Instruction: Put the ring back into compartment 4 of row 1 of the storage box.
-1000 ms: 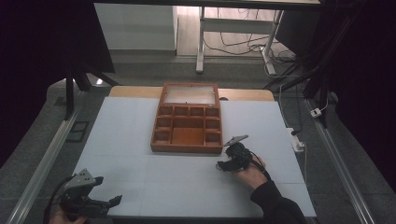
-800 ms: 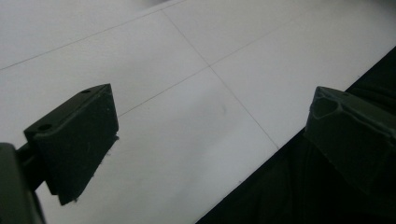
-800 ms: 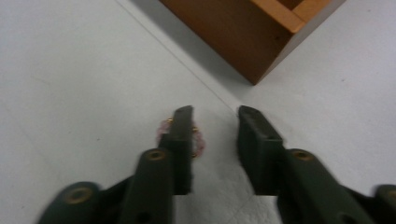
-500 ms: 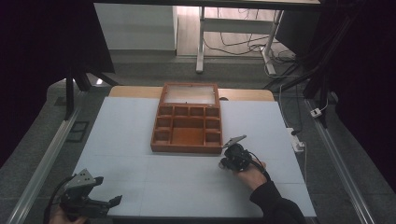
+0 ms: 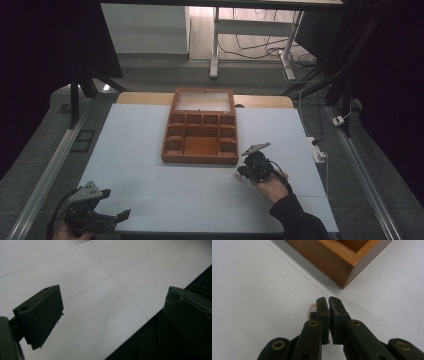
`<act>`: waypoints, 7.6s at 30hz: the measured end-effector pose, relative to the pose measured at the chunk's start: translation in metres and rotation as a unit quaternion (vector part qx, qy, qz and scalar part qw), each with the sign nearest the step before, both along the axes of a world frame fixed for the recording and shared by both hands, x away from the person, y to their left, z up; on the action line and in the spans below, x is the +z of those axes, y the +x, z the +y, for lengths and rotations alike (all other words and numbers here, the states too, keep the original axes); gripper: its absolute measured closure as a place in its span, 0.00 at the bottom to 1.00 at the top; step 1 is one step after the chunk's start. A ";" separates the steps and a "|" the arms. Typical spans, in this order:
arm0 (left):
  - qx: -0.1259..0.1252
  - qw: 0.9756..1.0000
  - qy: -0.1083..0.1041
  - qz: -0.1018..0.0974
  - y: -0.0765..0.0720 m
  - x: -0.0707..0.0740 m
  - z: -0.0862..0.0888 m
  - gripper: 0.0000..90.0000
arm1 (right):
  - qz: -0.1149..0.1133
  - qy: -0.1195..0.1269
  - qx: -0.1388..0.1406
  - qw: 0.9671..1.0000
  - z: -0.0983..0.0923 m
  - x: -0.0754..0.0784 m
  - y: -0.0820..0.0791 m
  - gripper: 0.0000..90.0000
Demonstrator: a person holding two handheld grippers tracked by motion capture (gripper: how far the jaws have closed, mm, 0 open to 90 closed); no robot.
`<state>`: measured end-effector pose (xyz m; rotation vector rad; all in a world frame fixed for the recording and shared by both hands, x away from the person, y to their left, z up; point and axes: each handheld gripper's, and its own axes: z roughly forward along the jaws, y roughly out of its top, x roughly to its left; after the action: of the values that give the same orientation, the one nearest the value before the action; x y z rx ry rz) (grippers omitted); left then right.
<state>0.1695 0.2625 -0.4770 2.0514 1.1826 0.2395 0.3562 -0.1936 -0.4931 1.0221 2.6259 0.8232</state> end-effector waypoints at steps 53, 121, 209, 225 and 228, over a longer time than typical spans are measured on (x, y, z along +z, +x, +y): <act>0.001 1.000 -0.004 0.002 0.001 0.000 0.001 0.03 | -0.068 0.106 -0.012 0.992 0.009 0.054 0.040 0.96; 0.002 1.000 -0.003 0.006 0.002 -0.001 0.001 0.03 | -0.082 0.070 -0.079 0.991 0.056 0.015 0.160 0.96; 0.002 1.000 -0.016 -0.002 -0.001 0.001 0.003 0.02 | -0.050 0.078 0.025 0.995 0.035 0.035 0.031 0.00; 0.001 1.000 -0.019 -0.002 -0.001 0.001 0.004 0.02 | -0.060 0.091 0.021 0.994 0.019 0.047 0.006 0.00; 0.001 1.000 -0.019 -0.002 -0.001 0.001 0.004 0.02 | -0.064 0.092 0.023 0.993 0.016 0.048 0.000 0.00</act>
<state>0.1681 0.2664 -0.4764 2.0151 1.1788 0.2211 0.3559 -0.1774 -0.4451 0.9218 2.5112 1.1207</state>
